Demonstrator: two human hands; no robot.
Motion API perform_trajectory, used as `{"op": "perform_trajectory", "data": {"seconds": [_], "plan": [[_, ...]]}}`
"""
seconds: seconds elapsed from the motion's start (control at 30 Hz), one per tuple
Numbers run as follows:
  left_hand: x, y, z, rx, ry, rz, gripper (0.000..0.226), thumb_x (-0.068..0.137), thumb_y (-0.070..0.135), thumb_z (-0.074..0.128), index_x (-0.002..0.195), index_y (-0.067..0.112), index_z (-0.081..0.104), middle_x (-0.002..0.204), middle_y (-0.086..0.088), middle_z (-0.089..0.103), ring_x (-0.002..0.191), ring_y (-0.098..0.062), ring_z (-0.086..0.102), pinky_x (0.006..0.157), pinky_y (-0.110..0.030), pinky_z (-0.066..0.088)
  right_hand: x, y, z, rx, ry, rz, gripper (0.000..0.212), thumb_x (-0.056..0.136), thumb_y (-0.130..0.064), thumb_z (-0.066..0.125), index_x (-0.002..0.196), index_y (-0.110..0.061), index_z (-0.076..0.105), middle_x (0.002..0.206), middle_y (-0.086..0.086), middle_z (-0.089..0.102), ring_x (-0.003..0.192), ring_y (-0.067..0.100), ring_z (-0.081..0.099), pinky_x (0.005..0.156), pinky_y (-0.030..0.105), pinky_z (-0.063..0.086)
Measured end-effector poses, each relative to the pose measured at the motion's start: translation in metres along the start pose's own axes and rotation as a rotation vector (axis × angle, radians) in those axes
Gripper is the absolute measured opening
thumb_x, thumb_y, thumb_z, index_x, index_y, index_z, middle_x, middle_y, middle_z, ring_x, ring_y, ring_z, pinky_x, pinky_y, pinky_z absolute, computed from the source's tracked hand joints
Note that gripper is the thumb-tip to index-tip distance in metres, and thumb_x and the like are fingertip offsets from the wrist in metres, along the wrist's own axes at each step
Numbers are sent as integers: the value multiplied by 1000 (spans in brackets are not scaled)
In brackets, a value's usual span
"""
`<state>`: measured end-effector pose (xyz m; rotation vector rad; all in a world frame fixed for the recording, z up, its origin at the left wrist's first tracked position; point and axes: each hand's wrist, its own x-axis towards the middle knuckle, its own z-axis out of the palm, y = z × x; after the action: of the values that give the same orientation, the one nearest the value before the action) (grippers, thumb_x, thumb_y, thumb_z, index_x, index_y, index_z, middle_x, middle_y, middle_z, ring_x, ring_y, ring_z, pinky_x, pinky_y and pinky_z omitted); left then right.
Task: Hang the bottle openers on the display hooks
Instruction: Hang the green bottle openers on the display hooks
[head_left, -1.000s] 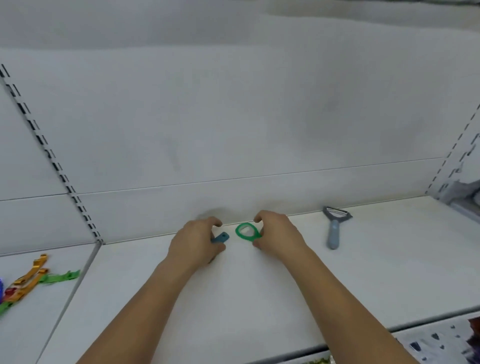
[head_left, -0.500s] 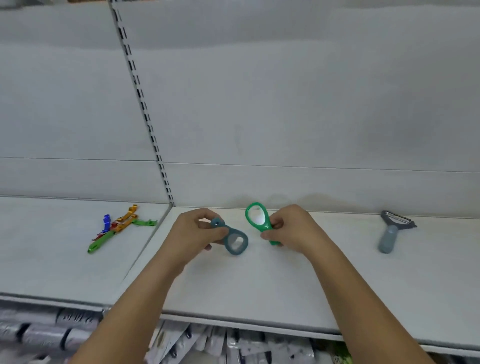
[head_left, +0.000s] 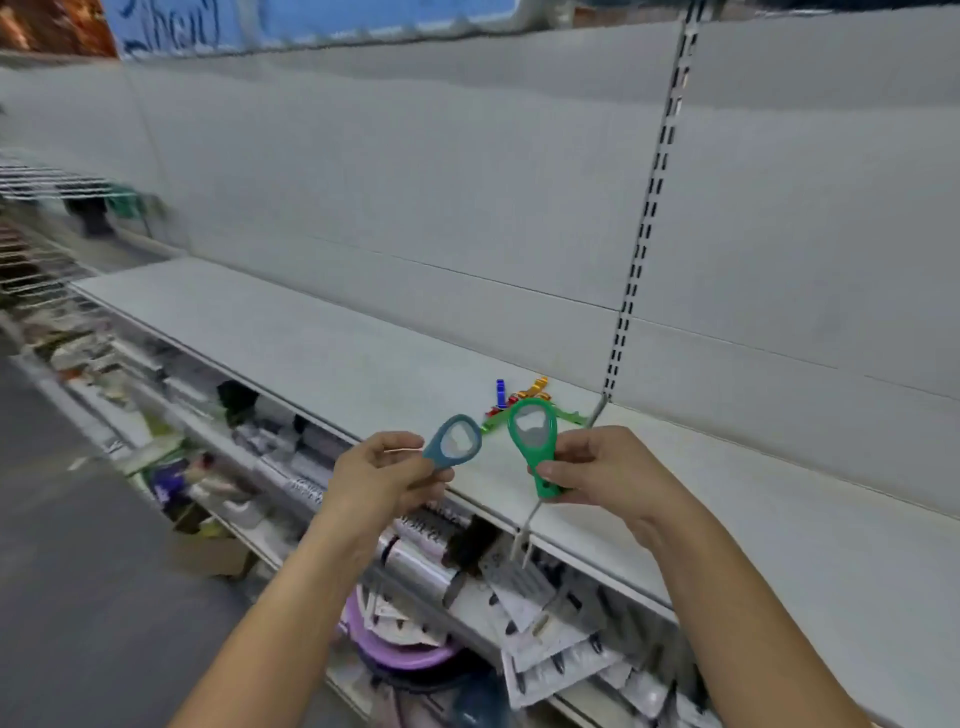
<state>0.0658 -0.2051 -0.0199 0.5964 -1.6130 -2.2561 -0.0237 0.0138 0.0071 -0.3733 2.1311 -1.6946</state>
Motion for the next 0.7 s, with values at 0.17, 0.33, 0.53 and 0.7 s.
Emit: {"op": "perform_trajectory", "data": {"seconds": [0.17,0.33,0.53,0.7], "plan": [[0,18,-129,18,41,-13,25,88,-8,64,111,-1,69,97,-24,75,85,-28,74,70,-27,63,28,-22,136,4,-132,-11,19,80,11,74,95,0,72,83,20,73,64,19,71,62,28,62],[-7,32,-252,-47,214,11,19,85,-9,68,101,0,66,96,-20,76,90,-33,75,68,-32,63,55,-36,269,-65,-305,-55,20,80,10,73,91,-7,73,78,16,72,67,21,68,68,35,61],[-10,48,-362,-41,426,86,17,76,-12,75,89,-1,68,82,-16,73,71,-22,70,64,-28,61,79,-47,400,-70,-516,-53,22,83,12,69,96,-6,73,76,6,75,62,9,70,58,18,55],[0,51,-431,-23,557,119,23,77,-12,74,97,-6,66,87,-20,72,76,-27,68,77,-41,60,108,-45,480,-62,-603,-84,25,80,13,72,89,-11,75,77,3,77,68,10,70,62,21,58]]}}
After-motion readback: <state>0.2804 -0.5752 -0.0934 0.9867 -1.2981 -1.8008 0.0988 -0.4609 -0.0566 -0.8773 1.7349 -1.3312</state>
